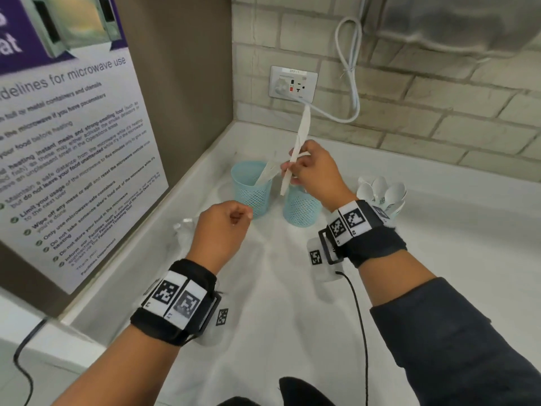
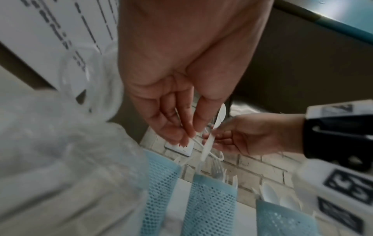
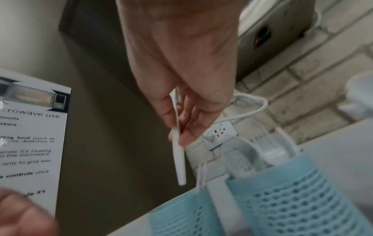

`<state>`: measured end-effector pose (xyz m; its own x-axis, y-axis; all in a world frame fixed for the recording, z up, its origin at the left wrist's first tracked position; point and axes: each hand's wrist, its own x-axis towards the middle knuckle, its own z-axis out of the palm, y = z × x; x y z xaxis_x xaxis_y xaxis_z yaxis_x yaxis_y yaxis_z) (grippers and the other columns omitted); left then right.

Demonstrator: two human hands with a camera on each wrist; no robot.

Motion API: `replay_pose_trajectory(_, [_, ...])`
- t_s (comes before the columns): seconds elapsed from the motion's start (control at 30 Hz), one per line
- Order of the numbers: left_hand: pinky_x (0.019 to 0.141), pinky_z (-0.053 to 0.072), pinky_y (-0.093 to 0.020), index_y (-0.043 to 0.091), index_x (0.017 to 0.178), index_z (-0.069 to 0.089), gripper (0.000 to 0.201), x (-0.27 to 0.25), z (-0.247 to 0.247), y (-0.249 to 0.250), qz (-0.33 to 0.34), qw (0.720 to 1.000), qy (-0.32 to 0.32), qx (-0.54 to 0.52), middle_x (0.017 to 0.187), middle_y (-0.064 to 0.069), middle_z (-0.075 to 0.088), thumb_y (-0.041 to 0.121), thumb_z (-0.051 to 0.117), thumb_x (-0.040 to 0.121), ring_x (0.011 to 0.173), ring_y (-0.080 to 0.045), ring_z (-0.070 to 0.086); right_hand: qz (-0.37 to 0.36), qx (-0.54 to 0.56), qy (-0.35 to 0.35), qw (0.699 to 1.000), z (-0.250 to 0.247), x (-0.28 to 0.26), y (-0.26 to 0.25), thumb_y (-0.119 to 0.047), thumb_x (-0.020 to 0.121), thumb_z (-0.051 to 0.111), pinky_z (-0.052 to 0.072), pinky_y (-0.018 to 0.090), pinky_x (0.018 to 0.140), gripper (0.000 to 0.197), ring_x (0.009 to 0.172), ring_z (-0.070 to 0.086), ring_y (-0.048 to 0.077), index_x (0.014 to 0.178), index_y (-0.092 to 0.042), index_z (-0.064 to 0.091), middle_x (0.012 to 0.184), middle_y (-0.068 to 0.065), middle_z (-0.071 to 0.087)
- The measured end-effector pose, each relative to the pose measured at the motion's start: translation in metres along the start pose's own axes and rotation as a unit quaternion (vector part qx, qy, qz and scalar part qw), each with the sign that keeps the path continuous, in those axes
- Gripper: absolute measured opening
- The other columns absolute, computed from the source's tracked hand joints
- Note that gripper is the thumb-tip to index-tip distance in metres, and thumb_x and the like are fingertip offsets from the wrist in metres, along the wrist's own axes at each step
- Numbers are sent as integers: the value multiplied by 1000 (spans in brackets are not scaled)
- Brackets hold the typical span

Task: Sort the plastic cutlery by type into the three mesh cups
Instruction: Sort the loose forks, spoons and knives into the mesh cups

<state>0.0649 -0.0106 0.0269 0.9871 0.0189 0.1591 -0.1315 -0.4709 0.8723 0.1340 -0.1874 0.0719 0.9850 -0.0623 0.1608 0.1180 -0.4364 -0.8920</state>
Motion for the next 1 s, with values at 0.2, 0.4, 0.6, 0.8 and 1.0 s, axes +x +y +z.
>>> replay_pose_trajectory(0.2, [87,20,-16,19,108,65,23,-6,-12,-28,24,975,11,223,117,-2,60,25,63,85,116,-24,47,-7,69,94,993,37,13,-12,0,86,49,52,49,85,23,90,66,32,86,-23,47,93,22,67])
replay_pose_trajectory(0.4, [105,26,-40,28,132,44,53,-21,-22,-27,-70,945,3,321,142,-6,32,35,63,83,131,-29,21,-2,9,87,996,59,23,-3,-9,90,48,51,39,81,19,86,62,32,108,-1,50,94,19,65])
replay_pose_trajectory(0.6, [97,39,-43,25,140,24,70,-28,-23,-43,-132,943,-46,301,133,-14,31,35,63,83,119,-33,37,-11,-50,53,997,67,30,4,-10,94,43,49,36,72,20,76,60,29,113,-3,48,94,20,66])
replay_pose_trajectory(0.8, [97,39,-40,18,128,39,51,-21,-21,-48,-112,957,-1,266,122,-16,37,36,61,85,108,-33,42,-2,-93,29,995,71,36,11,-5,93,44,51,39,73,20,74,58,27,110,-5,55,82,13,63])
replay_pose_trajectory(1.0, [88,45,-43,14,122,43,34,-18,-19,-46,-92,962,-16,257,113,-16,47,30,51,93,102,-34,49,-39,-158,0,987,72,33,15,12,83,36,47,31,81,34,92,62,28,95,0,65,98,16,68])
